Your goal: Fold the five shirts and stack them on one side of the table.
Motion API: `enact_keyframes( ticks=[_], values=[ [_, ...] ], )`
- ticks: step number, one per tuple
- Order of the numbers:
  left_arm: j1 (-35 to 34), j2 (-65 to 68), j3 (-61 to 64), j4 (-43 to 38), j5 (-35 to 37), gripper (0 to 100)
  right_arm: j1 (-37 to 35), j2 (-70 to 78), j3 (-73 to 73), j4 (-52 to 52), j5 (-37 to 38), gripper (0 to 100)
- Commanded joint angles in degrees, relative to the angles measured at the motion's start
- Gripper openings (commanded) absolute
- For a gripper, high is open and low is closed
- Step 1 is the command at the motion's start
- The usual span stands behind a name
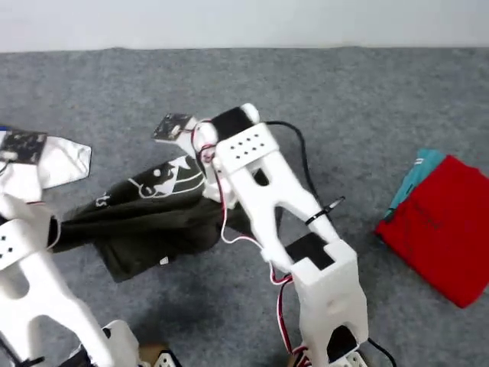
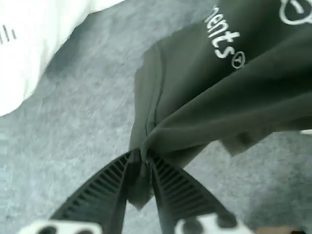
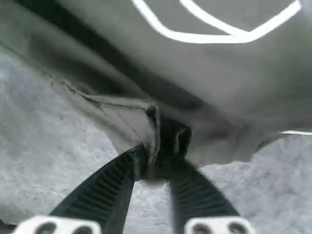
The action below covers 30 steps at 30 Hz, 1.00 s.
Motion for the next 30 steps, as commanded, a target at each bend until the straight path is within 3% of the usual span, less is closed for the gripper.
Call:
enact_keyframes(
  ticks=[1, 11, 16, 30],
  values=[
    [-2.5, -1.3, -0.4, -1.1, -2.3, 0, -0.5, -2.9, -0.4, 2.3, -6.0, 23.3],
    [-5.9, -1.3, -0.2, -3.8, -2.3, 0, -0.6, -19.6, 20.4, 2.1, -6.5, 25.1],
    [-5.7, -1.2, -0.1, -3.8, -2.1, 0, -0.7, -18.5, 27.3, -1.5, -5.8, 22.3],
    [-5.5, -1.6, 2.9, -3.8, -2.0, 0, -4.4, -0.1, 14.7, -7.3, -6.5, 22.2]
  ],
)
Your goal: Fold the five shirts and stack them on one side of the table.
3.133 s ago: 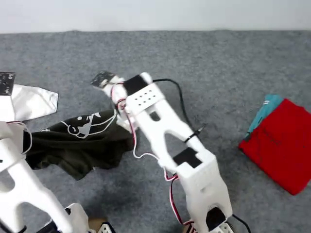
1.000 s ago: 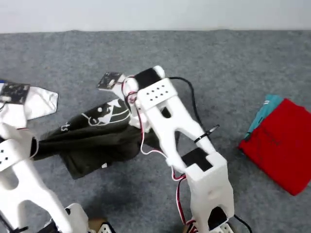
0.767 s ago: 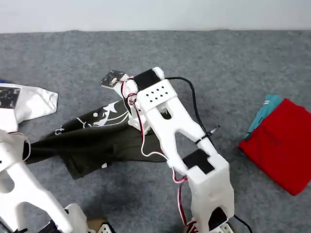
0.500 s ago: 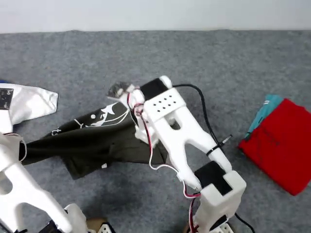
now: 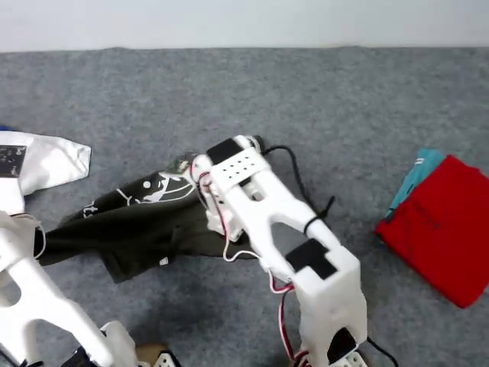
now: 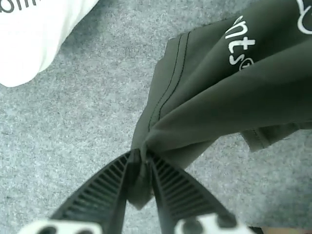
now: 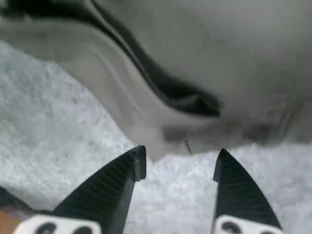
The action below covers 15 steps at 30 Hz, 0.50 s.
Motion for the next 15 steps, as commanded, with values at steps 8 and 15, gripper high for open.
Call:
enact_keyframes(
  ticks=[8, 15],
  values=[
    [-0.4, -1.7, -0.3, -1.1, -0.3, 0, -1.5, 10.1, -14.6, 0.4, -0.5, 22.0],
    [-0.3, -1.7, -0.3, -0.9, -0.3, 0, -1.5, 10.9, -14.6, 0.4, -0.2, 14.9]
  ],
)
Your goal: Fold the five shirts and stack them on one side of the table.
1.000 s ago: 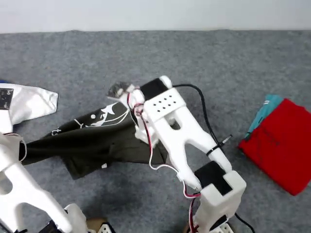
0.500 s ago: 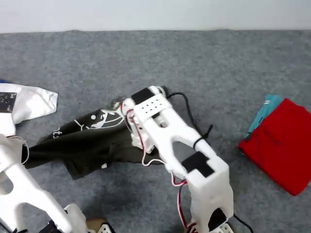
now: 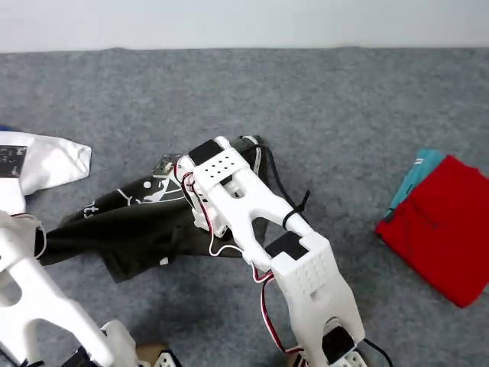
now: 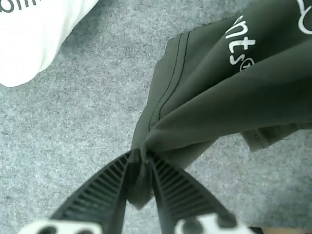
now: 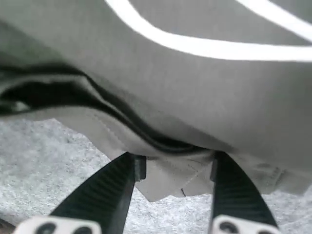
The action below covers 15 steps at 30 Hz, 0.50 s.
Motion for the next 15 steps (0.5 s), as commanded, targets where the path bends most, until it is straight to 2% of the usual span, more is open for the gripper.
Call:
enact_keyframes(
  ticks=[1, 5, 15],
  values=[
    [-0.3, -1.7, -0.3, -0.9, -0.3, 0, 0.3, -0.4, -3.0, 0.3, -0.2, 11.2],
    [-0.3, -1.7, -0.3, -1.1, -0.3, 0, 1.4, -0.9, -3.1, 0.3, -0.2, 0.7],
    [-0.2, -1.7, -0.7, -1.1, -0.3, 0, 2.6, -10.1, -3.1, 6.4, 4.1, 1.0]
  ],
)
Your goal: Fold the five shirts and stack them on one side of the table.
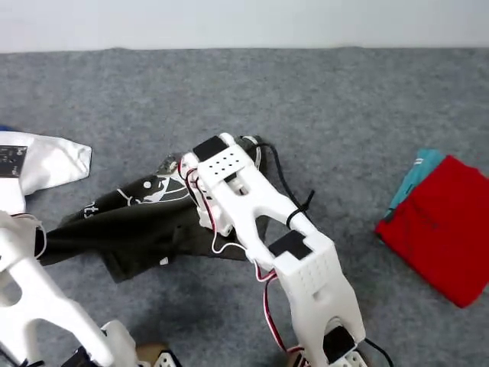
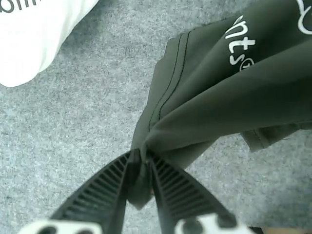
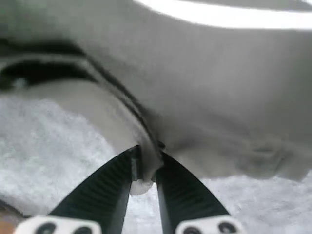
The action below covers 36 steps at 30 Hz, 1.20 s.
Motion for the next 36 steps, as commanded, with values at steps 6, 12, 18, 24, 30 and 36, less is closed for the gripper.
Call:
enact_keyframes(
  ticks=[6, 12, 18, 24, 30, 36],
  values=[
    [0.0, -1.8, -5.2, 1.4, -0.1, 0, 8.3, -21.5, -3.1, 5.1, 5.7, 1.0],
    [9.5, -1.8, -11.8, 7.7, 7.1, 0, 14.8, -36.0, -3.1, 4.7, 11.6, 1.0],
    [25.0, -1.3, -19.4, 9.8, 15.1, 0, 21.3, -50.0, -3.1, -3.6, 11.7, 1.0],
    [34.8, -1.2, -25.7, 7.3, 19.0, 0, 26.8, -59.6, -3.1, -14.7, 12.0, 1.0],
    [38.9, -1.2, -33.2, 4.0, 20.2, 0, 30.9, -64.3, -3.1, -23.2, 12.0, 1.0],
    [38.9, -1.4, -45.1, 0.4, 22.7, 0, 32.2, -69.2, -3.1, -31.7, 16.6, 1.0]
  ],
)
